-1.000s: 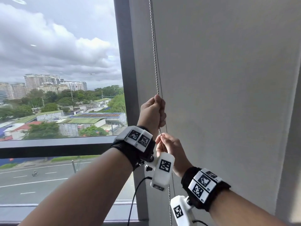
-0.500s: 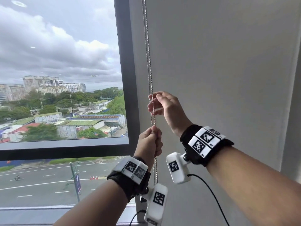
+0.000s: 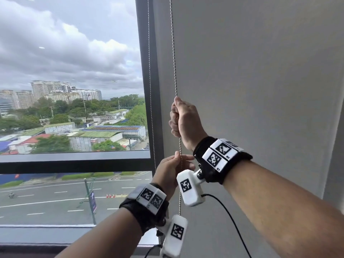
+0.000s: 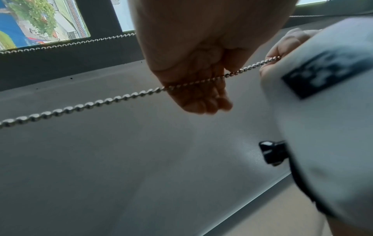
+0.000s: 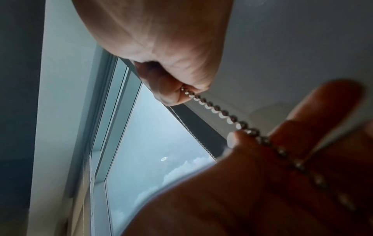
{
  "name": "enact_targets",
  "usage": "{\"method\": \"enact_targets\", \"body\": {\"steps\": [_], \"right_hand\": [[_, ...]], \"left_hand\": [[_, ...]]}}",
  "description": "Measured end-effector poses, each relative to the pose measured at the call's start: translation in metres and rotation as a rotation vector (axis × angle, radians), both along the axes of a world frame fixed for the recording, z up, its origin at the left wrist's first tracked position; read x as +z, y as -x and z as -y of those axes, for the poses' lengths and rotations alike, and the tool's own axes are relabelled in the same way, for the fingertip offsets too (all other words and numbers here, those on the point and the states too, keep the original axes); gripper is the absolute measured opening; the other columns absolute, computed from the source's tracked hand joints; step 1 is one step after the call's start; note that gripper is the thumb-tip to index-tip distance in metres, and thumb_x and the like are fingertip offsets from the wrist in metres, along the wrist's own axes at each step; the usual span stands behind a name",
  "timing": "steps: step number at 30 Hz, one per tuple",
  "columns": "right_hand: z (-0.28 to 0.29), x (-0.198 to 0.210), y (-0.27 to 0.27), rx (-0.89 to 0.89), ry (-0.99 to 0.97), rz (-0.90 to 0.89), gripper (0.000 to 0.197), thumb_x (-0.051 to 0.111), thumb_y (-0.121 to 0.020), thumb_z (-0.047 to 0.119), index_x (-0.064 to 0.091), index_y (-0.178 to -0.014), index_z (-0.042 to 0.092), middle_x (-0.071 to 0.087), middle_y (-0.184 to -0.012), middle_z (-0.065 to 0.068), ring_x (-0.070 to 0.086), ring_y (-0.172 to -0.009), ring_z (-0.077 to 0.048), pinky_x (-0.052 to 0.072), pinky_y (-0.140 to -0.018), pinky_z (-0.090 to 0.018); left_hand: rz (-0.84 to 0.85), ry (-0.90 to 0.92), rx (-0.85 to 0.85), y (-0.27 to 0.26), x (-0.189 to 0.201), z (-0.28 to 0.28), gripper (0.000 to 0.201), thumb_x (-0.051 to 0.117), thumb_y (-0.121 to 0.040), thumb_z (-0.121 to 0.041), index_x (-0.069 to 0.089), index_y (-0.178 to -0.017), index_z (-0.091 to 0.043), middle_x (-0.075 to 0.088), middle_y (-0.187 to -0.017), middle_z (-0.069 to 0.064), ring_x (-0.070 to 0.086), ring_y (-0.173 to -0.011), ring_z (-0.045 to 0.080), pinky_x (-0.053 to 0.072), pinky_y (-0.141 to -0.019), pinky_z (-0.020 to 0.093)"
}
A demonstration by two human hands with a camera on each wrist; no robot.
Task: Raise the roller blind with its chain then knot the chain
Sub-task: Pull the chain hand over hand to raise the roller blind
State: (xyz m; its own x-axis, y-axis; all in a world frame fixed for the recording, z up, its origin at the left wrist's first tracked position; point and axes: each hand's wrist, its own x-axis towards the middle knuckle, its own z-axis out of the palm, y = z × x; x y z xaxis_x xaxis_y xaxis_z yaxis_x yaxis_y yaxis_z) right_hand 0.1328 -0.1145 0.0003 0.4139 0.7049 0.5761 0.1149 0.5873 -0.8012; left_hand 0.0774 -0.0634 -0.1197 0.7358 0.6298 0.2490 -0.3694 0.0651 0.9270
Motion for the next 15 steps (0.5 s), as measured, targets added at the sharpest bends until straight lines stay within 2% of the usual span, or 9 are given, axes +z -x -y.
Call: {"method": "enact_targets", "body": {"steps": [2, 4, 7, 8, 10, 12, 15], "right_hand": [[0.001, -0.005, 0.0, 0.001, -0.003, -0.008, 0.04, 0.032, -0.103, 0.027, 0.031, -0.063, 0.023, 0.026, -0.046, 0.01, 0.017, -0.034, -0.007, 0.013, -0.039, -0.015], [0.002, -0.013, 0.0, 0.011, -0.009, -0.026, 0.04, 0.032, -0.103, 0.026, 0.031, -0.063, 0.023, 0.025, -0.047, 0.009, 0.016, -0.034, -0.007, 0.013, -0.038, -0.017], [0.001, -0.022, -0.003, 0.0, -0.049, -0.035, 0.041, 0.033, -0.103, 0.024, 0.032, -0.062, 0.02, 0.026, -0.046, 0.007, 0.019, -0.034, -0.007, 0.022, -0.038, -0.018], [0.0, -0.024, -0.005, -0.022, -0.057, -0.024, 0.042, 0.033, -0.103, 0.024, 0.033, -0.061, 0.019, 0.027, -0.045, 0.008, 0.02, -0.034, -0.007, 0.023, -0.038, -0.018], [0.001, -0.025, -0.007, -0.038, -0.068, -0.022, 0.043, 0.035, -0.102, 0.025, 0.034, -0.06, 0.019, 0.028, -0.044, 0.008, 0.022, -0.035, -0.007, 0.023, -0.038, -0.018], [0.003, -0.025, -0.009, -0.04, -0.072, -0.022, 0.043, 0.036, -0.101, 0.024, 0.038, -0.058, 0.018, 0.037, -0.041, 0.011, 0.031, -0.035, -0.005, 0.029, -0.037, -0.017], [0.007, -0.025, -0.01, -0.051, -0.048, 0.001, 0.04, 0.034, -0.104, 0.019, 0.05, -0.066, 0.018, 0.052, -0.043, 0.013, 0.048, -0.038, 0.003, 0.036, -0.039, -0.012]], "left_hand": [[0.043, 0.013, -0.033, 0.001, 0.009, -0.003, 0.045, 0.032, -0.099, -0.031, 0.065, -0.095, 0.001, 0.068, -0.079, 0.015, 0.065, -0.071, 0.027, 0.048, -0.078, 0.043], [0.079, -0.005, -0.019, 0.002, 0.023, -0.005, 0.042, 0.031, -0.099, -0.031, 0.062, -0.092, -0.004, 0.069, -0.077, 0.008, 0.065, -0.072, 0.02, 0.048, -0.082, 0.041], [0.12, -0.024, 0.0, 0.006, 0.049, -0.007, 0.044, 0.03, -0.099, -0.032, 0.063, -0.082, -0.008, 0.064, -0.077, 0.01, 0.06, -0.077, 0.023, 0.047, -0.084, 0.04], [0.136, -0.034, -0.005, 0.006, 0.057, -0.006, 0.047, 0.029, -0.099, -0.032, 0.064, -0.079, -0.009, 0.063, -0.075, 0.009, 0.058, -0.076, 0.023, 0.046, -0.083, 0.039], [0.165, -0.058, -0.03, 0.006, 0.073, -0.005, 0.051, 0.028, -0.099, -0.032, 0.065, -0.072, -0.01, 0.058, -0.066, 0.006, 0.054, -0.065, 0.021, 0.044, -0.072, 0.036], [0.161, -0.097, -0.031, 0.004, 0.089, -0.003, 0.049, 0.028, -0.098, -0.034, 0.062, -0.074, -0.009, 0.054, -0.064, 0.007, 0.051, -0.06, 0.021, 0.04, -0.062, 0.036], [0.158, -0.141, 0.048, -0.001, 0.107, -0.004, 0.043, 0.035, -0.096, -0.036, 0.067, -0.093, -0.007, 0.063, -0.089, 0.015, 0.058, -0.076, 0.026, 0.045, -0.065, 0.035]]}}
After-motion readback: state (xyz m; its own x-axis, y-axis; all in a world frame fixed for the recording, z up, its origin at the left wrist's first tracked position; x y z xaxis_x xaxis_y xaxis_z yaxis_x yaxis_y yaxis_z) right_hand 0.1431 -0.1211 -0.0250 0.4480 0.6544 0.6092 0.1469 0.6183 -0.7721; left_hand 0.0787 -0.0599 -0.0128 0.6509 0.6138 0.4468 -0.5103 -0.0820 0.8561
